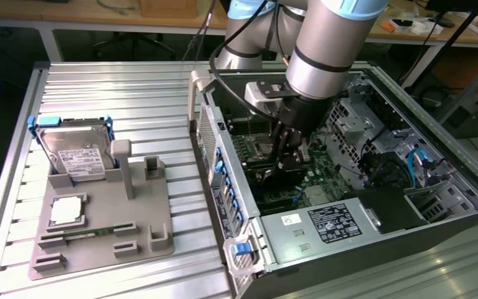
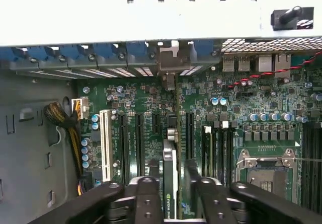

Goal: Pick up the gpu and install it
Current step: 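Insert the gpu into the slot, then press down on the gpu until it lock into place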

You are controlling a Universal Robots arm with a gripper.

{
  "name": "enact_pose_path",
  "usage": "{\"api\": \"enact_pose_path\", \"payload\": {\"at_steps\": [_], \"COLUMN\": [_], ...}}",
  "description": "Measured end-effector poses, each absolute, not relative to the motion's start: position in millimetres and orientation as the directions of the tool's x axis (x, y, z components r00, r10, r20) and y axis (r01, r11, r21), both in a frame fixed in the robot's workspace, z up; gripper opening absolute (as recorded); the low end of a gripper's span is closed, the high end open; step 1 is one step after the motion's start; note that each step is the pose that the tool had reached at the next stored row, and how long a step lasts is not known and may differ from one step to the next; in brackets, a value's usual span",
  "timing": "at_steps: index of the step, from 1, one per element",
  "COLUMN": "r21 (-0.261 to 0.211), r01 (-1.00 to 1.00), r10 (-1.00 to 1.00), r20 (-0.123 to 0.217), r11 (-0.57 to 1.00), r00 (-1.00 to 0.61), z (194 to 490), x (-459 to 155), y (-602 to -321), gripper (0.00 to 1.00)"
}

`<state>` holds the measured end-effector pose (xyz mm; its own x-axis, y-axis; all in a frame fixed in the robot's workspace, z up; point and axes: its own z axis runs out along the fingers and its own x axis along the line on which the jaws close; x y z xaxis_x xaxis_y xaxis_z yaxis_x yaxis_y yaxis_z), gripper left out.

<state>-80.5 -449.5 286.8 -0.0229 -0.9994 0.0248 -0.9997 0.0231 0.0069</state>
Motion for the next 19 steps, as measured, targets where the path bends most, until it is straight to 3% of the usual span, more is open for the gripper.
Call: {"api": "enact_pose_path", "payload": {"at_steps": [1, 4, 6, 19], "r21": [0.007, 0.007, 0.007, 0.007], "r01": [-1.0, -1.0, -1.0, -1.0], "r10": [-0.999, -0.999, -0.999, -0.999], "r20": [0.025, 0.025, 0.025, 0.025], "r11": [0.023, 0.023, 0.023, 0.023], "r00": [-0.023, -0.023, -0.023, -0.023], "z": [286.8, 286.8, 286.8, 286.8], "x": [-80.5, -80.5, -80.5, -80.5], "y": [-449.5, -449.5, -449.5, -449.5], "gripper": [0.32, 0.14, 0.11, 0.11]}}
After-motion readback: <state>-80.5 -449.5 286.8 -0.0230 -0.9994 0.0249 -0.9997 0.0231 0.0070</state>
